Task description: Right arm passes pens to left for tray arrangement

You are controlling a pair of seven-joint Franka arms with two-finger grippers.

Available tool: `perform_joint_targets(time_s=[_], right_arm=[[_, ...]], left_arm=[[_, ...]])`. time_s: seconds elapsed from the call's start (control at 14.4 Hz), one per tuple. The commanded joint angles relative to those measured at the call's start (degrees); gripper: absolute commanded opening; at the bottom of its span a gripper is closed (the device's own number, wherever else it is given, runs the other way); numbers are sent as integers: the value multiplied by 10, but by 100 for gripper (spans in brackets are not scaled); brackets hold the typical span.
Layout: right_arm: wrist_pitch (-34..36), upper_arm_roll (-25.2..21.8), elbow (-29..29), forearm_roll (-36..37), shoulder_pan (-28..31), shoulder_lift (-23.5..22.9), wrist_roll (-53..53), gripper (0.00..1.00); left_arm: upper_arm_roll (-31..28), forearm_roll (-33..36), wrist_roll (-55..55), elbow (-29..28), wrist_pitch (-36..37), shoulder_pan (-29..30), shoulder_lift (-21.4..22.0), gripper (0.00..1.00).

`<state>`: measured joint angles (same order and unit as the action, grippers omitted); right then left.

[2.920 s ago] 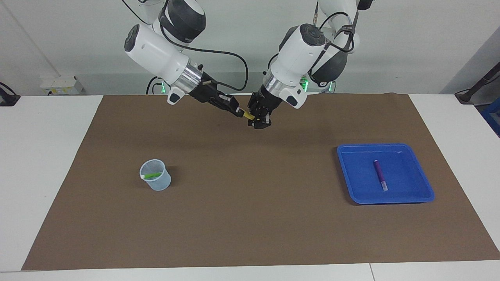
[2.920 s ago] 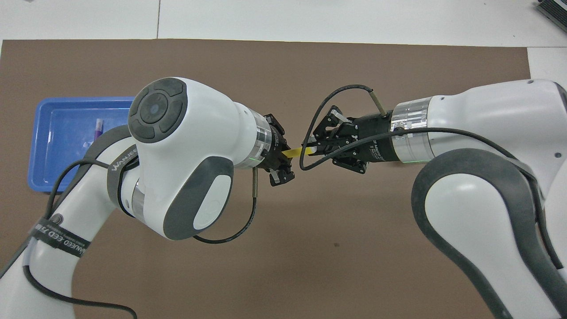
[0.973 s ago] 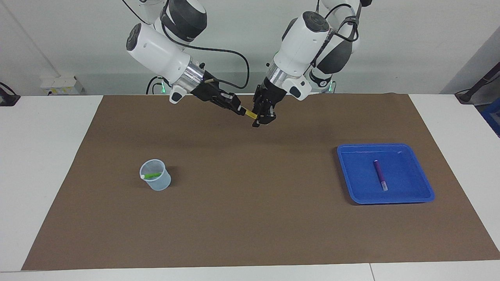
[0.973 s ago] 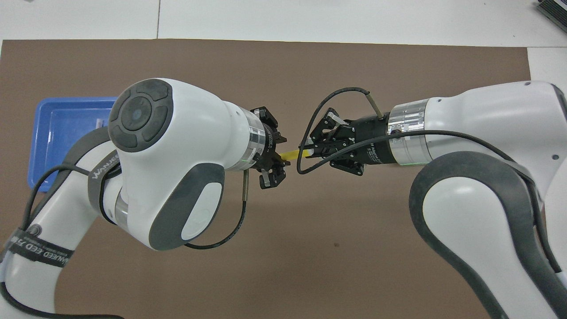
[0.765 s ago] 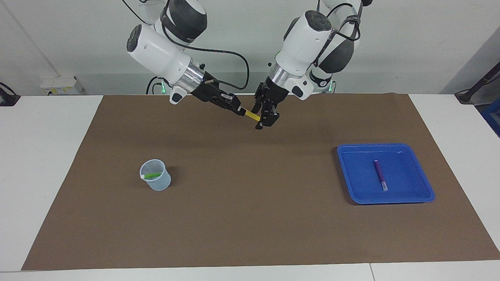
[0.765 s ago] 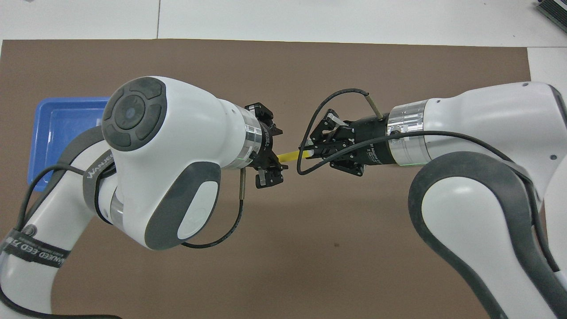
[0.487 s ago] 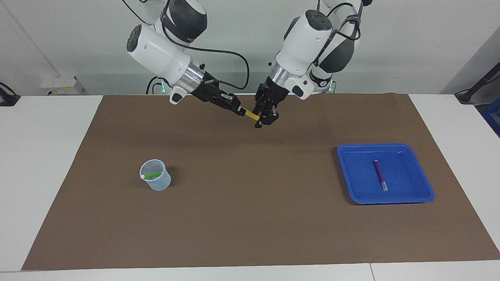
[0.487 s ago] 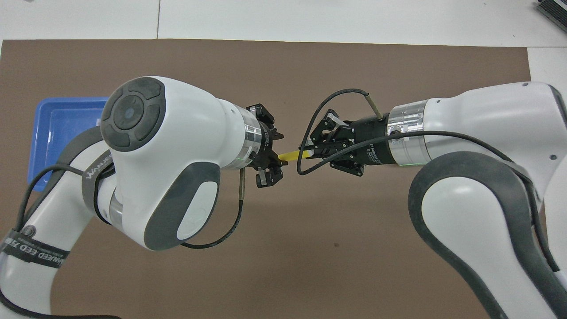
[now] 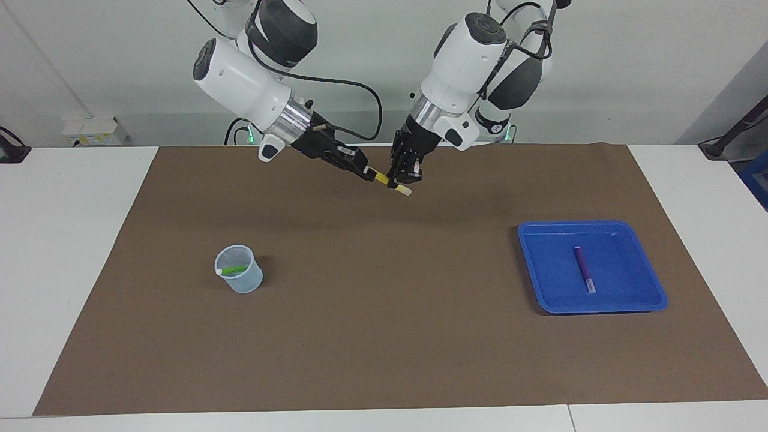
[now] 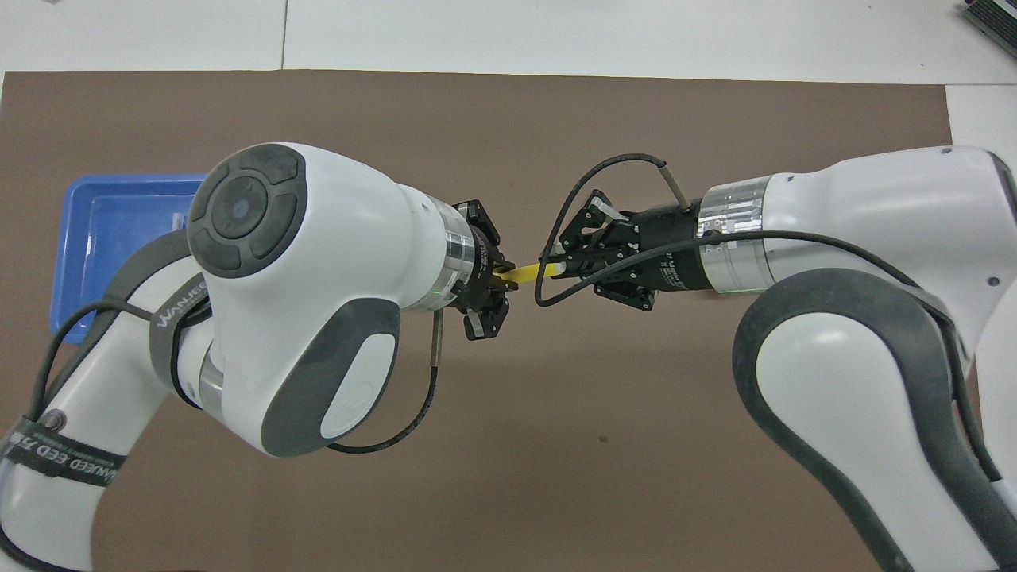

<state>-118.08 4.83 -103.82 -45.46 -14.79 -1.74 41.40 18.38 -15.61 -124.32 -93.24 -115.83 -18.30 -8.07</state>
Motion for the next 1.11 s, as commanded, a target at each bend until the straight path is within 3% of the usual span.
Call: perform_joint_targets(time_s=[0.0,0.21,0.28,0.49,0.63,0.83,1.04], right_arm=[[13,2,-11,-5,1,11,-15,2],[13,2,-11,-4,1,11,-15,3],[12,2,-11,-4,1,11,-15,8],[12,1,-10,-2,1,10,-11,49],[12,2,-9,14,1,10,-9,65],[13,1,-5,32,1,8,-11,66],[37,1,12,107,12,2,-31,72]], left_arm=[[-5,8,0,-4,-3,5,5,0],[-5,8,0,-4,-3,5,5,0],[-5,8,0,-4,-4,5,5,0],[-5,8,1,-4,-2,5,5,0],[-5,8,21,-4,3,10,6,0],[-5,8,51,-4,8,13,6,0],[-6,8,147,-11,49,33,14,0]])
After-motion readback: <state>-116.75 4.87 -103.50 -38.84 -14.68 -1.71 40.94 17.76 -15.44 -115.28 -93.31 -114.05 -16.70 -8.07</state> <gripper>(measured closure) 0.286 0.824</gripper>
